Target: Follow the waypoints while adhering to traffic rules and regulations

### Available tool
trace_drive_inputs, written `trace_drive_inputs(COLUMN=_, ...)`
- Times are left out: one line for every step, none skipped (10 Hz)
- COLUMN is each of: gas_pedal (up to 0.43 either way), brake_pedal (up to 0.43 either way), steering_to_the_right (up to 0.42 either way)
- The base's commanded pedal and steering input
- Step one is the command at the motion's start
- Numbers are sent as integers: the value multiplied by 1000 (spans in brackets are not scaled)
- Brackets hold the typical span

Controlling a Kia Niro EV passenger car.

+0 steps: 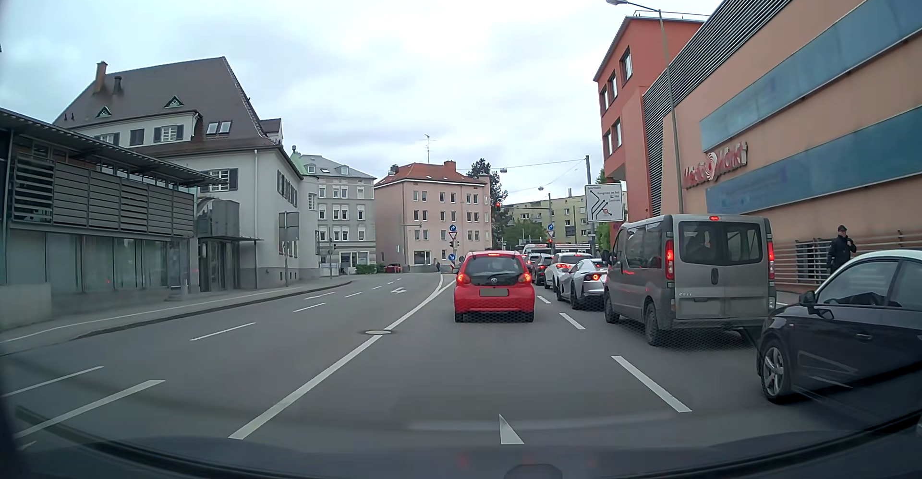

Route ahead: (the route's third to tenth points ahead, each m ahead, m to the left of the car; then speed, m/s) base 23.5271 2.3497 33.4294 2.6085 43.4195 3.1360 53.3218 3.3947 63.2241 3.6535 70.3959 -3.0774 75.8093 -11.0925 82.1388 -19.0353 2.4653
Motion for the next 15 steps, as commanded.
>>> trace_drive_inputs(gas_pedal=0, brake_pedal=49, steering_to_the_right=-3)
trace_drive_inputs(gas_pedal=0, brake_pedal=37, steering_to_the_right=-3)
trace_drive_inputs(gas_pedal=0, brake_pedal=12, steering_to_the_right=-3)
trace_drive_inputs(gas_pedal=0, brake_pedal=0, steering_to_the_right=-3)
trace_drive_inputs(gas_pedal=0, brake_pedal=0, steering_to_the_right=-3)
trace_drive_inputs(gas_pedal=0, brake_pedal=0, steering_to_the_right=-3)
trace_drive_inputs(gas_pedal=0, brake_pedal=0, steering_to_the_right=-3)
trace_drive_inputs(gas_pedal=0, brake_pedal=0, steering_to_the_right=-2)
trace_drive_inputs(gas_pedal=0, brake_pedal=0, steering_to_the_right=-2)
trace_drive_inputs(gas_pedal=0, brake_pedal=0, steering_to_the_right=-3)
trace_drive_inputs(gas_pedal=0, brake_pedal=0, steering_to_the_right=-3)
trace_drive_inputs(gas_pedal=0, brake_pedal=0, steering_to_the_right=-2)
trace_drive_inputs(gas_pedal=0, brake_pedal=0, steering_to_the_right=-2)
trace_drive_inputs(gas_pedal=0, brake_pedal=0, steering_to_the_right=-1)
trace_drive_inputs(gas_pedal=0, brake_pedal=12, steering_to_the_right=-1)
